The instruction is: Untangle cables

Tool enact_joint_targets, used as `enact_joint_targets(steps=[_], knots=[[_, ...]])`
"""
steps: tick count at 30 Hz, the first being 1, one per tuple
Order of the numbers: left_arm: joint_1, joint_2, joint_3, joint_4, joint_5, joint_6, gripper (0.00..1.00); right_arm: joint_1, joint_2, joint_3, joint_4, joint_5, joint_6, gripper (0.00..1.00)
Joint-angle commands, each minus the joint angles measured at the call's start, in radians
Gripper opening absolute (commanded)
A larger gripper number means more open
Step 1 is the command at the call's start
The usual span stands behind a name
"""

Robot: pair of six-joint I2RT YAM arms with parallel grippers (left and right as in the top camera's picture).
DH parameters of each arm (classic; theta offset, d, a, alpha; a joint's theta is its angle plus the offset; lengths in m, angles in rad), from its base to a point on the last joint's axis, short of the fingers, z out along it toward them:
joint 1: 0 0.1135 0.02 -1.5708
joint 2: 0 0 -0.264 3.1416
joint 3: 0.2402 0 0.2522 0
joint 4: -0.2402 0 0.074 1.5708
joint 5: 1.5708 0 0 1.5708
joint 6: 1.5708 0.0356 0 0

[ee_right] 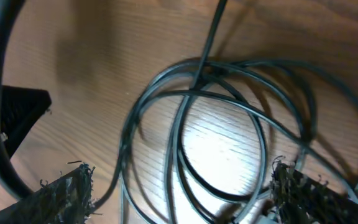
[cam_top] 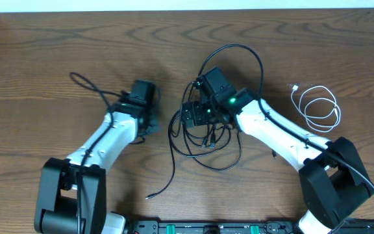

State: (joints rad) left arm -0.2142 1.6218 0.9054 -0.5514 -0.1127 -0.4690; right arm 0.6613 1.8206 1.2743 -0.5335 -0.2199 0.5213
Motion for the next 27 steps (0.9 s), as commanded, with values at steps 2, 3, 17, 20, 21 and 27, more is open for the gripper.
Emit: enact_joint_targets(steps=[2,3,17,20,21,27], knots=[[0.073,0.006,-0.013,-0.024,-0.008,-0.05,0.09,0.037,0.013,0.011,0.033,0.027,0.119,0.91],[0.082,0.006,-0.013,-0.024,0.003,-0.05,0.09,0.047,0.014,0.01,0.047,0.026,0.122,0.91],[0.09,0.006,-0.013,-0.024,0.015,-0.049,0.09,0.043,0.014,0.0,0.021,0.168,0.123,0.99],[0.09,0.006,-0.013,-0.023,0.015,-0.049,0.09,-0.01,0.014,0.001,-0.005,0.111,0.137,0.99],[0.09,0.006,-0.013,-0.023,0.015,-0.049,0.09,-0.022,0.014,0.002,-0.008,0.087,0.137,0.99],[0.09,0.006,-0.013,-0.023,0.015,-0.05,0.09,-0.088,-0.019,0.031,-0.097,0.071,0.137,0.99]])
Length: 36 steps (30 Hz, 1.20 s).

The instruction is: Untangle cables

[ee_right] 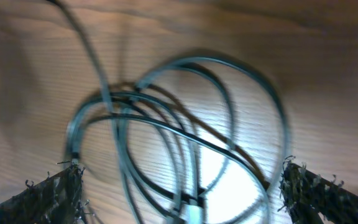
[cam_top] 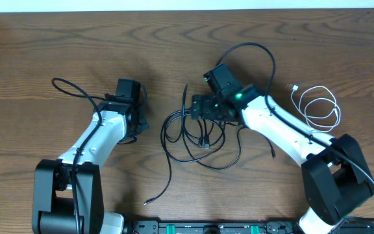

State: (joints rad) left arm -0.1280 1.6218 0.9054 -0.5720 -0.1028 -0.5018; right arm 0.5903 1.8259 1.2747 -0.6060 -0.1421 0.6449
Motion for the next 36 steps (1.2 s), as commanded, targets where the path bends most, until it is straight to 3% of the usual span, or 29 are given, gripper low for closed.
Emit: enact_joint_targets(steps=[1,10,16,21,22,23,24,25,36], knots=[[0.003,0.006,-0.013,0.0,0.005,-0.016,0.09,-0.022,-0.035,0.037,-0.038,0.009,0.013,0.99],[0.003,0.006,-0.013,0.005,0.005,-0.017,0.09,0.044,-0.097,0.072,0.03,0.027,-0.014,0.93],[0.003,0.006,-0.013,0.005,0.006,-0.016,0.09,0.121,-0.039,0.071,0.088,0.034,-0.009,0.95],[0.003,0.006,-0.013,0.005,0.006,-0.017,0.1,0.161,0.05,0.071,0.127,0.039,-0.01,0.88],[0.003,0.006,-0.013,0.005,0.006,-0.017,0.09,0.162,0.065,0.071,0.134,0.039,-0.01,0.78],[0.003,0.006,-0.013,0.005,0.006,-0.016,0.09,0.161,0.073,0.071,0.14,0.039,-0.01,0.52],[0.003,0.006,-0.013,0.005,0.006,-0.016,0.1,0.161,0.074,0.071,0.144,0.038,-0.01,0.14],[0.003,0.006,-0.013,0.005,0.01,-0.016,0.1,0.158,0.074,0.072,0.148,0.038,-0.01,0.01],[0.003,0.006,-0.013,0.012,0.079,-0.017,0.1,0.14,-0.217,0.074,0.172,0.016,-0.154,0.01]])
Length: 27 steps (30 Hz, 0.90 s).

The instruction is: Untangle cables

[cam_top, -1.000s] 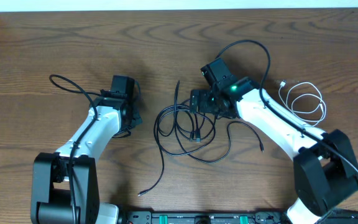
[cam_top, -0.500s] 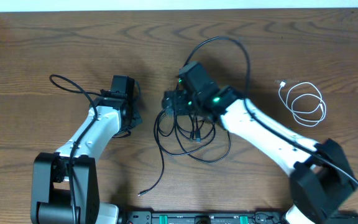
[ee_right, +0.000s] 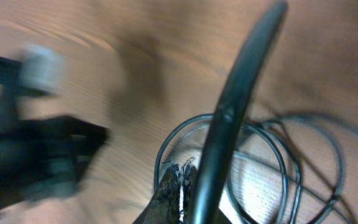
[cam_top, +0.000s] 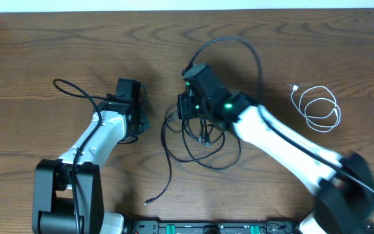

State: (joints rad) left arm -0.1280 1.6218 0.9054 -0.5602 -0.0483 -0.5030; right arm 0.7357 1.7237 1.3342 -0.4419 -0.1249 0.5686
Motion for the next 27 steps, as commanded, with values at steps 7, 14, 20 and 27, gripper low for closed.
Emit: enact_joint_targets(steps=[7,14,20,27], knots=[[0.003,0.006,-0.013,0.001,0.04,-0.015,0.1,-0.006,-0.269,0.015,0.077,-0.002,-0.243,0.01],[0.003,0.006,-0.013,0.001,0.04,-0.015,0.1,-0.006,-0.357,0.014,0.227,0.0,-0.406,0.01],[0.003,0.006,-0.013,0.001,0.04,-0.015,0.1,-0.026,-0.373,0.014,0.343,0.092,-0.485,0.01],[0.003,0.006,-0.013,0.001,0.04,-0.015,0.1,-0.06,-0.354,0.014,0.357,0.317,-0.455,0.01]])
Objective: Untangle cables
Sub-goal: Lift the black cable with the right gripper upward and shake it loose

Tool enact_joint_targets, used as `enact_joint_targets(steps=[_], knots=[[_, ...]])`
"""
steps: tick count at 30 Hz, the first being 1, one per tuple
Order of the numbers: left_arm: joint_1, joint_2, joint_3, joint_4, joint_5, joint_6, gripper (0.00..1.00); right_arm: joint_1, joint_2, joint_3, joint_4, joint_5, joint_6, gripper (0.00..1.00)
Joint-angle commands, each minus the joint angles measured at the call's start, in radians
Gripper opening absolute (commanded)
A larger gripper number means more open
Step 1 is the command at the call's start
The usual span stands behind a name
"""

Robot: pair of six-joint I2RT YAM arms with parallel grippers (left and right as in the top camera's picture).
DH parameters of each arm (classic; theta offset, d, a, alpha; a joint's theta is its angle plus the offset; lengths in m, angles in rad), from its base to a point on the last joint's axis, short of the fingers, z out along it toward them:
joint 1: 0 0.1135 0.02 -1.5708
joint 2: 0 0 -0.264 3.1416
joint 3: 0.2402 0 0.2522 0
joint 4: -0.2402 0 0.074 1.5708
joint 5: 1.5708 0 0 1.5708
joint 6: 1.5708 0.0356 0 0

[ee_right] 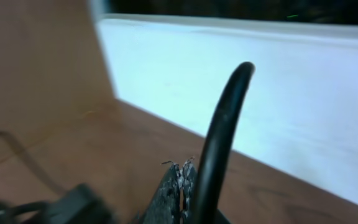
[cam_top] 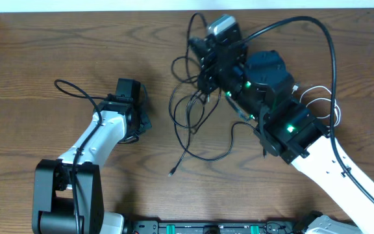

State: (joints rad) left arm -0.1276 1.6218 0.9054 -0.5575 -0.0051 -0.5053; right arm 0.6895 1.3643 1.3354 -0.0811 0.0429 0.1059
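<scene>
The tangle of thin black cables (cam_top: 190,110) hangs stretched from my right gripper (cam_top: 200,55), which is raised near the table's far edge. Loops trail down to the wood, and one free plug end (cam_top: 172,173) lies toward the front. In the right wrist view the fingertips (ee_right: 180,180) are pressed together, so the gripper (ee_right: 181,169) is shut. The arm's own thick black lead (ee_right: 224,130) crosses in front and hides the pinched strand. My left gripper (cam_top: 141,121) rests left of the tangle, apart from it, and its jaws cannot be made out.
A coiled white cable (cam_top: 311,89) lies at the right, mostly hidden under my right arm. The left arm's own black lead (cam_top: 76,91) loops over the wood at the left. The brown wooden table (cam_top: 31,52) ends at a white wall behind.
My right gripper, shut low at the tangle's left side, is now lifted toward the far edge with the cables hanging from it. The free plug end has slid nearer the middle. The left arm is unchanged.
First my right gripper hovered open over the loops while the left gripper sat close to the tangle. Then the left arm stood farther left, with the right still open above the loops. Later the right fingers were shut at the tangle, which is now lifted and stretched.
</scene>
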Motion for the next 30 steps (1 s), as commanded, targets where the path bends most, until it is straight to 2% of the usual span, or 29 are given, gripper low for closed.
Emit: enact_joint_targets(steps=[1,12,15,21,30], knots=[[0.003,0.006,-0.013,-0.002,-0.003,-0.013,0.1,-0.017,0.012,0.013,-0.019,0.163,0.025,0.01],[0.003,0.006,-0.013,-0.003,-0.003,-0.013,0.1,-0.051,0.045,0.013,-0.321,0.168,0.152,0.01],[0.003,0.006,-0.013,-0.002,-0.003,-0.013,0.1,-0.069,0.045,0.013,-0.352,0.149,0.152,0.01],[0.003,0.006,-0.013,-0.003,-0.003,-0.013,0.1,-0.113,0.045,0.013,-0.272,-0.133,0.152,0.01],[0.003,0.006,-0.013,-0.003,-0.003,-0.013,0.1,-0.195,0.043,0.013,0.008,-0.568,0.148,0.01]])
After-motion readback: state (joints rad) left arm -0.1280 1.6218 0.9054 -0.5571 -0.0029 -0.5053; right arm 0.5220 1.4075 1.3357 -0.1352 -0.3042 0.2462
